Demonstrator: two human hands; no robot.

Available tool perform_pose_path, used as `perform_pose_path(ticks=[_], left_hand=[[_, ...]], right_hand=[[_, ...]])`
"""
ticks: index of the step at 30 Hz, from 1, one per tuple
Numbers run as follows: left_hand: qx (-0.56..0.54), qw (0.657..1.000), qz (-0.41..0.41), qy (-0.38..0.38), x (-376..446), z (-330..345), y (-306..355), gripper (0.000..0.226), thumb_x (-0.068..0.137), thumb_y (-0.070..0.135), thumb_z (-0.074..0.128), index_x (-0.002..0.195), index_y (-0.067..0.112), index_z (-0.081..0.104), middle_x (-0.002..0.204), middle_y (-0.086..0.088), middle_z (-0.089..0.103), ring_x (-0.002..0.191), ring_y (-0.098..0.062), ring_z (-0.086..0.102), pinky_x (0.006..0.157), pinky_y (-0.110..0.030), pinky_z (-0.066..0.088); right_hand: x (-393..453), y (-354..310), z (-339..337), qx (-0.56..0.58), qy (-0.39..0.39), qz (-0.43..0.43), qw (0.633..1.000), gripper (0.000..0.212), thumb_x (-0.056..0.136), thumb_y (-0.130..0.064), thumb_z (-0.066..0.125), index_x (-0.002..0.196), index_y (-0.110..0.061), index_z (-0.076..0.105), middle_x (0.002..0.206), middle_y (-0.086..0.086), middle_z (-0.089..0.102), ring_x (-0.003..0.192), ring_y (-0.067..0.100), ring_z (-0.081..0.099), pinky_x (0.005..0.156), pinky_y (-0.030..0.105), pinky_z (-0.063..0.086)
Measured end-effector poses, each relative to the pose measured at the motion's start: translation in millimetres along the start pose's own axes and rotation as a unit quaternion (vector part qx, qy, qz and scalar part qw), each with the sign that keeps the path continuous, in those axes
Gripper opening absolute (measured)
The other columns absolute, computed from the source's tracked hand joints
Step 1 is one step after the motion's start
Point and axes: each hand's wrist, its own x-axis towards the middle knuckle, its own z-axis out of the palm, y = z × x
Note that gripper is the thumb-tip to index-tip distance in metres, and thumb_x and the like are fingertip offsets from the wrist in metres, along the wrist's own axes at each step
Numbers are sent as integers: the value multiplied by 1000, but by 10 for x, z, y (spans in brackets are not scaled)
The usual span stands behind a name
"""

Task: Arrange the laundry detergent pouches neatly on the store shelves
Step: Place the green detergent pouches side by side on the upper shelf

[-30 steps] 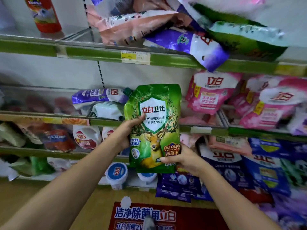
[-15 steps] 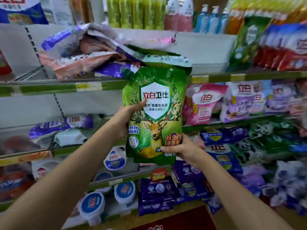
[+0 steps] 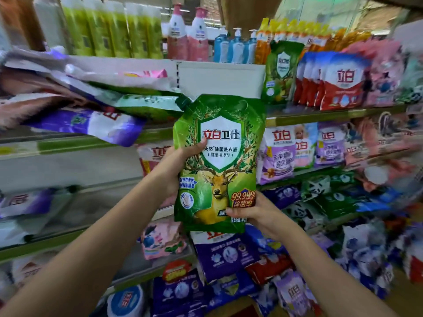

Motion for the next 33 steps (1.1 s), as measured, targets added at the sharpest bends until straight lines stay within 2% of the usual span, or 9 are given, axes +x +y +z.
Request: perform_pose_path(ticks=[2,5,9,13,16,21,25,28,33], left_hand=[[-7,1000,16,2,206,311,4,62,67,33,84,119,10,58,107,-13,73,93,-34,71,88,-53,54],[0,999,28,16,540,806,18,86,53,41,91,124,9,55,111,-11,72,97,-33,69,90,-53,52],[-12,999,31,12,937,1469,115,24,84,28,70,98,10,60,62,2,73,56,-13,71,44,-23,53],[-29,998,49,-5,1379,1948,317,47,81,31,72,120,8,62,107,-12,74,95,-30,71,73,-43,60],[-29,997,70,-17,1717,2262,490,55,75,33,74,124,10,61,116,-14,70,102,-32,69,86,-49,56],[-17,991,131,-14,2353,2669,752,58,68,30,77,120,8,62,110,-13,72,95,-31,71,75,-40,59],[-2,989,145,-35,2902,2909,868,39,77,27,73,111,10,65,100,-10,75,84,-26,73,69,-35,59],[10,988,149,-35,3307,3075,937,47,74,28,75,116,8,64,102,-12,75,87,-27,73,73,-37,58],[4,986,167,-23,3940,3272,977,62,69,27,80,123,6,59,110,-15,72,98,-33,70,81,-44,57]], right_hand=[[67,-50,-391,-31,-2,-11,999,54,64,-17,87,112,-19,63,109,3,73,108,21,67,95,35,52],[174,-186,-1018,-72,2,-32,997,42,68,-14,84,104,-23,63,97,-5,74,95,8,69,85,22,54],[368,-414,-1791,-107,0,-69,992,39,72,-7,81,102,-22,61,91,-9,73,88,1,68,76,16,52],[623,-697,-2444,-111,1,-97,989,40,71,-11,82,100,-27,58,90,-15,71,80,-9,67,69,9,50],[862,-877,-2852,-100,8,-122,987,46,65,-17,84,103,-28,59,93,-14,72,86,-5,68,74,13,52],[1355,-1077,-3433,-60,10,-158,986,49,67,-6,81,110,-21,62,103,-3,73,98,12,69,88,26,56],[1806,-1111,-3854,-33,6,-161,986,48,74,3,74,116,-15,59,109,4,70,99,14,68,87,28,56],[2122,-1145,-4144,-26,11,-159,987,49,76,3,73,119,-13,57,108,3,69,97,11,67,78,21,54],[2667,-1234,-4642,-47,0,-148,988,53,63,-10,79,113,-19,61,107,1,71,104,16,67,91,29,54]])
